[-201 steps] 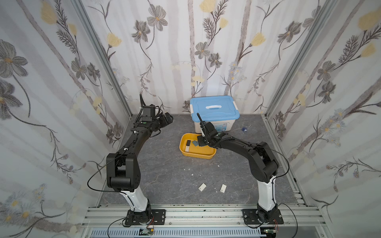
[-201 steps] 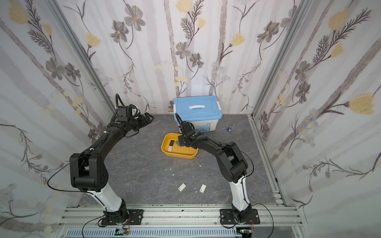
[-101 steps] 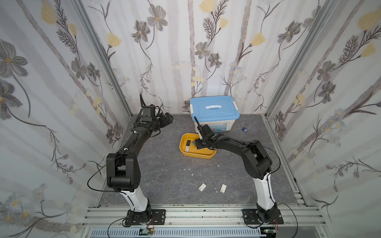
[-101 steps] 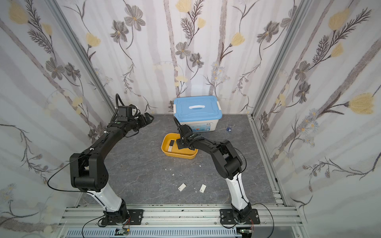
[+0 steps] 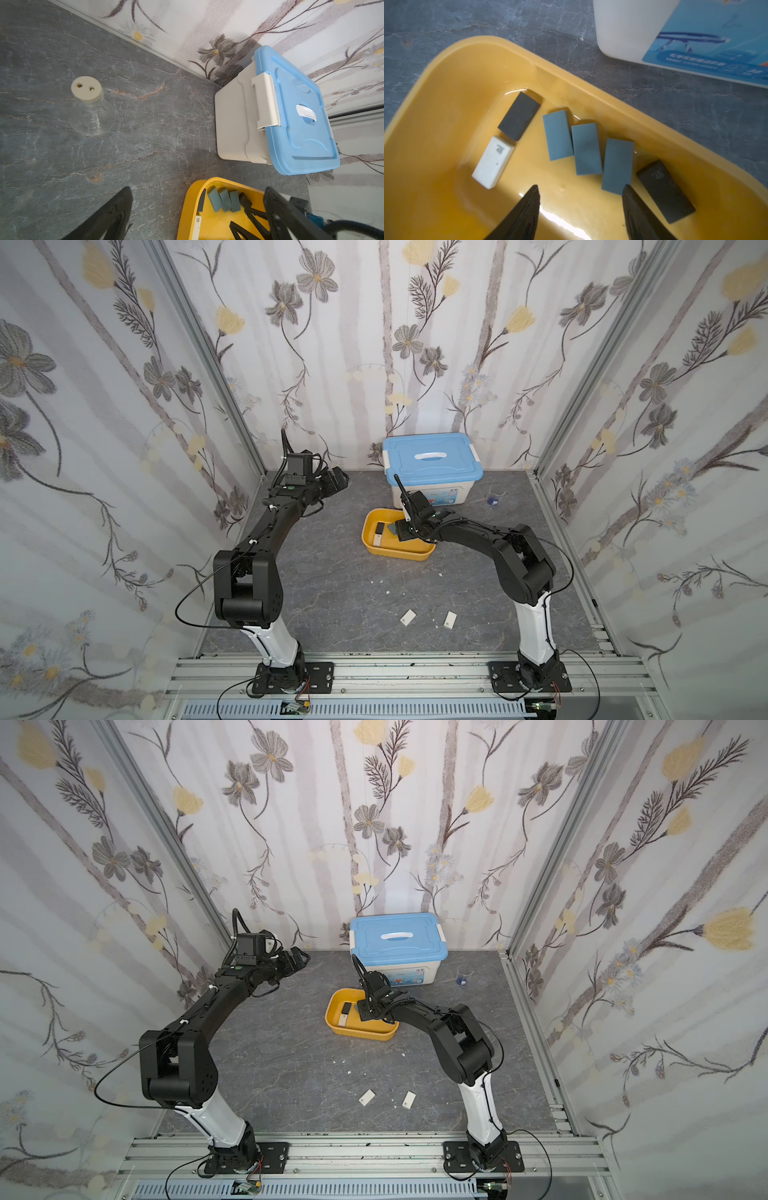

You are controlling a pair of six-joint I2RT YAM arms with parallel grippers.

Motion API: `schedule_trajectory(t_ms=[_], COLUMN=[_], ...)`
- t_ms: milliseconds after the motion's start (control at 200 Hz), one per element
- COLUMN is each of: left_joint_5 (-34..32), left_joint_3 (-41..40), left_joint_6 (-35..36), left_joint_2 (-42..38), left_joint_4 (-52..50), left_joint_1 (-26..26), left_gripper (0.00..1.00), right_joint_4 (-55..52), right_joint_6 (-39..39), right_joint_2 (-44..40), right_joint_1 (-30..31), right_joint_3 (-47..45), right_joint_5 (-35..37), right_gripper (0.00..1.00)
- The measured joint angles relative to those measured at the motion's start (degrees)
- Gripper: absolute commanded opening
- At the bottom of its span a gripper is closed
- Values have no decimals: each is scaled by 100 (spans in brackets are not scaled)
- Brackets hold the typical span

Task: Put the eraser in the storage box
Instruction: Pick up the eraser from the center of the board.

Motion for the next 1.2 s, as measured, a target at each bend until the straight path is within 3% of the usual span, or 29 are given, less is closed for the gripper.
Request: schedule_trajectory(t_ms=[255, 500, 799, 1199], left_joint_5=[-22, 68, 323, 599], left_joint_3=[-15, -201, -105, -131], left_joint_6=[42, -50, -114, -227], left_joint_2=[-164, -240, -105, -22], left_joint_4=[-31, -17, 13, 101], left_joint_1=[4, 4, 2, 4], left_gripper=[100, 100, 100, 100], right_joint_4=[-179, -1128, -1799, -1867], right_joint_6=[-33, 1261, 3126, 4516], right_joint_2=[-1982, -3661, -4024, -4500], right_joint_1=[634, 1663, 2518, 2588], right_joint_3=[-1552, -3154, -3788, -4771], right_joint_5=[236, 328, 562, 494], right_gripper=[65, 67, 70, 71])
